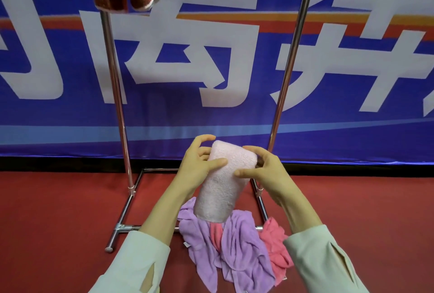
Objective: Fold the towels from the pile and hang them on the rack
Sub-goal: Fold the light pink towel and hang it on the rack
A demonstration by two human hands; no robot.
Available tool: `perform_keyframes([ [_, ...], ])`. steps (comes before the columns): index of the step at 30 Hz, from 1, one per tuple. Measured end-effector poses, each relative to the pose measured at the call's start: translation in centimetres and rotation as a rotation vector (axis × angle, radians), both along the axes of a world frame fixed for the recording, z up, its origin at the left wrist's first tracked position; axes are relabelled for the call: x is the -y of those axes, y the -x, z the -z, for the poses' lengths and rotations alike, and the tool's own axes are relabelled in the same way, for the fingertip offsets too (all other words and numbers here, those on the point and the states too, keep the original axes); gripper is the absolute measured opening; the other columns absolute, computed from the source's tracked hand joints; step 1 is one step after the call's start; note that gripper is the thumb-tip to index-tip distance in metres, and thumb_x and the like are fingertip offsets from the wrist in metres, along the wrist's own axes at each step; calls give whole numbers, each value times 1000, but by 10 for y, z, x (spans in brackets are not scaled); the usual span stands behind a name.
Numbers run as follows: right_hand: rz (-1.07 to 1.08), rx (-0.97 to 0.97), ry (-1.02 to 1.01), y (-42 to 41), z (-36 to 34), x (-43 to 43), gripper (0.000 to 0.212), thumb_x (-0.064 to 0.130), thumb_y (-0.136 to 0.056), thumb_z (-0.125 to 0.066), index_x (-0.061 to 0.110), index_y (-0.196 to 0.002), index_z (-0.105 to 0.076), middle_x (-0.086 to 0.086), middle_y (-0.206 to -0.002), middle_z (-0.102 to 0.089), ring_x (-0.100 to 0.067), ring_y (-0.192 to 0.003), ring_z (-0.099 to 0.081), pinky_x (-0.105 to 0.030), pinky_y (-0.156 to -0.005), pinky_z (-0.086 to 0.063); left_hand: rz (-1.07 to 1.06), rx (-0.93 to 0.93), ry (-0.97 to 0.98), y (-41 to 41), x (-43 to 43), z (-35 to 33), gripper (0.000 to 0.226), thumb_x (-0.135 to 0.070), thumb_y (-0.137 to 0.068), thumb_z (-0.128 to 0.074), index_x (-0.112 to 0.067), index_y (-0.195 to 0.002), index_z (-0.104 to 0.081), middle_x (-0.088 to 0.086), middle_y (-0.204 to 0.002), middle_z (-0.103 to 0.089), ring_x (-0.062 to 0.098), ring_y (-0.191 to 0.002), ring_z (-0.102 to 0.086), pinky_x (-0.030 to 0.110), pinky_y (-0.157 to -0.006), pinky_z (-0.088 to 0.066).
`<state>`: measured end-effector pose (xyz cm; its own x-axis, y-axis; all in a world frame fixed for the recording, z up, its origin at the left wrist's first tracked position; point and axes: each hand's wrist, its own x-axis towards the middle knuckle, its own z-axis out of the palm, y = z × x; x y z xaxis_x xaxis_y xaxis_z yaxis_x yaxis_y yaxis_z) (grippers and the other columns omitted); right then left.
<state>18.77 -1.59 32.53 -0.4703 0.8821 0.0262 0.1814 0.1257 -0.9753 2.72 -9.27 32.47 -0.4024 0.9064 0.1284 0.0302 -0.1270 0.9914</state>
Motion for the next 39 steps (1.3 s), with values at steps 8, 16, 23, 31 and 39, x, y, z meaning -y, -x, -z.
perform_keyframes([
  [8, 90, 301, -274, 3, -11, 5, 62, 27, -61, -89, 21, -116, -60, 3, -105, -62, -16, -95, -59, -26, -73, -47, -42, -45, -90, -1, 2, 0, 69, 3, -67, -81, -23, -123, -49, 10, -100, -67, 14, -83, -68, 21, -70, -54],
  [16, 7, 120, -210, -2, -14, 8, 24, 26, -71, -80, 14, -88, -68, -13, -87, -68, -14, -74, -59, -30, -65, -46, -134, -60, -149, -4, 2, -5, 60, -5, -61, -87, -21, -98, -42, 8, -94, -67, 16, -79, -67, 26, -69, -55],
  [23, -36, -295, 144, -9, -34, 18, 23, 8, -83, -69, 9, -106, -69, -6, -100, -75, -18, -93, -71, -27, -73, -56, -84, 289, -91, 10, 2, -10, 66, -57, -72, -67, -23, -126, -49, -2, -131, -54, 5, -117, -52, 32, -112, -30],
  [31, 141, -357, 275, 4, -33, 15, 34, 29, -83, -73, 10, -111, -64, -6, -105, -72, -21, -94, -70, -35, -78, -58, 468, 673, 140, -13, 5, 0, 75, -57, -82, -56, 0, -131, -54, 20, -130, -59, 33, -122, -56, 45, -105, -39],
  [39, 329, -33, 77, 15, -10, 0, 48, 38, -84, -71, 11, -113, -44, 1, -99, -54, -18, -92, -56, -30, -74, -46, 339, 583, 342, -10, -1, 11, 37, -13, -86, -62, 3, -119, -59, 19, -110, -69, 29, -101, -68, 39, -92, -50],
])
